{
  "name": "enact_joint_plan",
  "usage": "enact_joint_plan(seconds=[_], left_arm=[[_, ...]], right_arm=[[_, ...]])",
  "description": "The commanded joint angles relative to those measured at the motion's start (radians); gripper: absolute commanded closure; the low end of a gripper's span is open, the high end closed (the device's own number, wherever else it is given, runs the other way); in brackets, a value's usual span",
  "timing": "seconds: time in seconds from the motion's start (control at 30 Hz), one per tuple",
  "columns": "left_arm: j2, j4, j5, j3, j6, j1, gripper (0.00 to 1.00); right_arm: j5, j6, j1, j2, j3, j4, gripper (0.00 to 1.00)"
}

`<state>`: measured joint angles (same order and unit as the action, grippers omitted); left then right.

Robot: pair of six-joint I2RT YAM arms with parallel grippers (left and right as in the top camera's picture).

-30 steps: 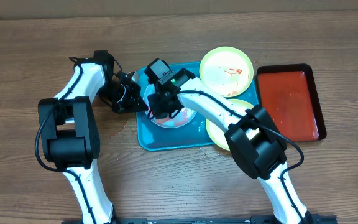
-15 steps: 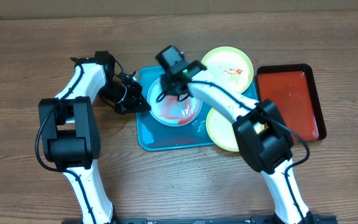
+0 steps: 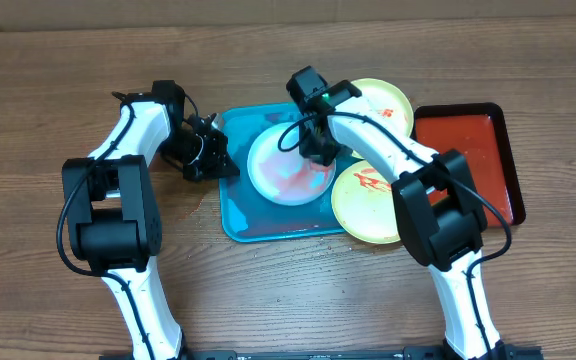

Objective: Clean dirty plates on tray and stack at the side
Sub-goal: 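Tilt the white plate with the left gripper while scrubbing with the sponge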

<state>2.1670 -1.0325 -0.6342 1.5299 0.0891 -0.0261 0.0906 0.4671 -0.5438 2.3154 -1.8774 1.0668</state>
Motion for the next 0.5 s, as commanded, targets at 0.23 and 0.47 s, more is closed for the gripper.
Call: enact_joint_plan(seconds=[0.23, 0.47], left_arm=[[0.011, 0.113, 0.018, -0.009, 0.031, 0.021, 0.73], [0.012, 0.176, 0.079, -0.009, 0.031, 0.076, 0.5]], right_arm=[[-0.111, 0.005, -0.074, 0.006, 0.054, -0.002, 0.96], [-0.12, 0.005, -0.072, 0.006, 0.058, -0.007, 0.96]])
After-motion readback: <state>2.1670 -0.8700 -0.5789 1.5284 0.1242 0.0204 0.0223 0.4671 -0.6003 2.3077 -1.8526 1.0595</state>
